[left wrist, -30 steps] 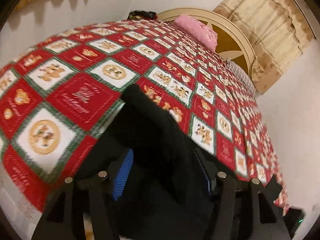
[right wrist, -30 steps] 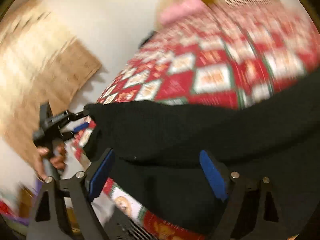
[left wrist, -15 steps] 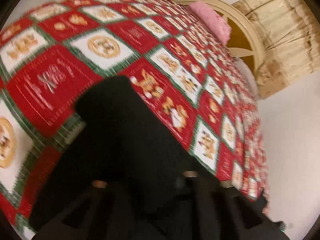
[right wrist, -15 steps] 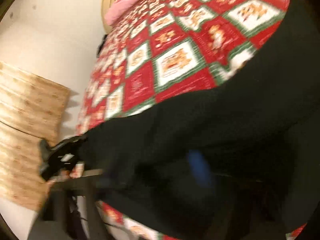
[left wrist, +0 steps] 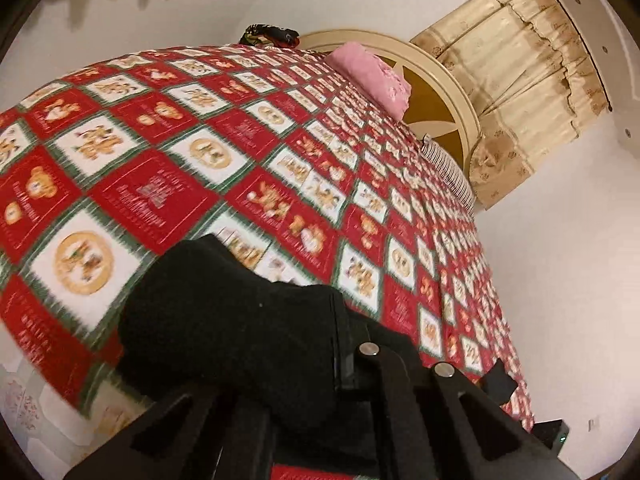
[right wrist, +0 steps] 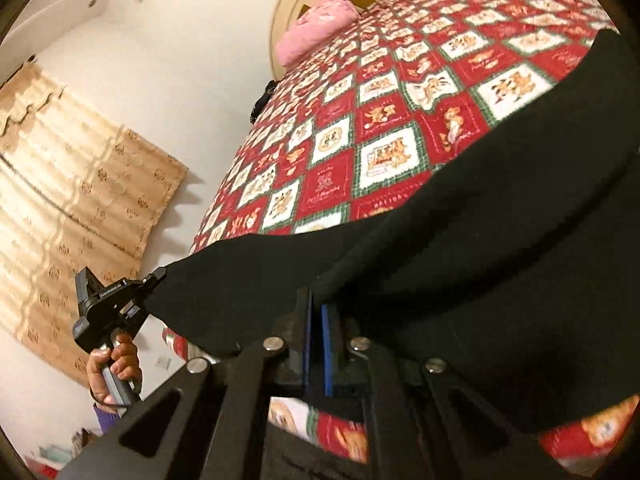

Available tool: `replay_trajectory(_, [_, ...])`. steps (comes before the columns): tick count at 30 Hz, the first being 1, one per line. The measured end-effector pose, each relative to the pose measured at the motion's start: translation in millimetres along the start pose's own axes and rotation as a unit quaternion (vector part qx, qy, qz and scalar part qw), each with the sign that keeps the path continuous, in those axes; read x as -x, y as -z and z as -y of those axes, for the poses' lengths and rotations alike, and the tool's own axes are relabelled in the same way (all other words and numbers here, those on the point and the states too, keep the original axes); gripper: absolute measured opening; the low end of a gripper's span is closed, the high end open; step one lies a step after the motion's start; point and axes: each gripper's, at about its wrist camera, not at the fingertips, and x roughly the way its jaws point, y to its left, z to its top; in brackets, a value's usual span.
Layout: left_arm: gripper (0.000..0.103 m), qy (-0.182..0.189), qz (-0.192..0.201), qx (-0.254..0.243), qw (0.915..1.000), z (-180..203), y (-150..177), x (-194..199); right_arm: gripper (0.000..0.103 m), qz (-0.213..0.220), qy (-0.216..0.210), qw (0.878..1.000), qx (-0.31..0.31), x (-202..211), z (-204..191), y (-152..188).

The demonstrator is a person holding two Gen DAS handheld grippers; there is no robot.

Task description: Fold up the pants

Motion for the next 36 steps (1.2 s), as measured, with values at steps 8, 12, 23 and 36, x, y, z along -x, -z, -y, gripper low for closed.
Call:
replay_trajectory(8, [0.003, -0.104, -0.031, -0.061, 0.9923, -29, 39, -33, 0.008, -0.049, 0.055, 0.995, 0.064, -8, 0, 44])
replay_trajectory(12, [0.004, -0.135, -0.021, -0.100, 0.9856, -33, 53, -43, 0.012, -0.086, 0.097, 0.986, 0.108, -23, 3, 55])
replay_trajectory(23, [0.006, -0.123, 0.042, -0.134, 0.9824, -4, 44, 8, 0.094, 0.012, -0.037, 0.963, 0.267, 9, -67, -16])
replay_trajectory(36, [0.009, -0.143, 0.011, -0.190, 0.9712, -38, 46, -47, 0.061, -0.159, -0.026, 0.934, 0.319, -152, -66, -13])
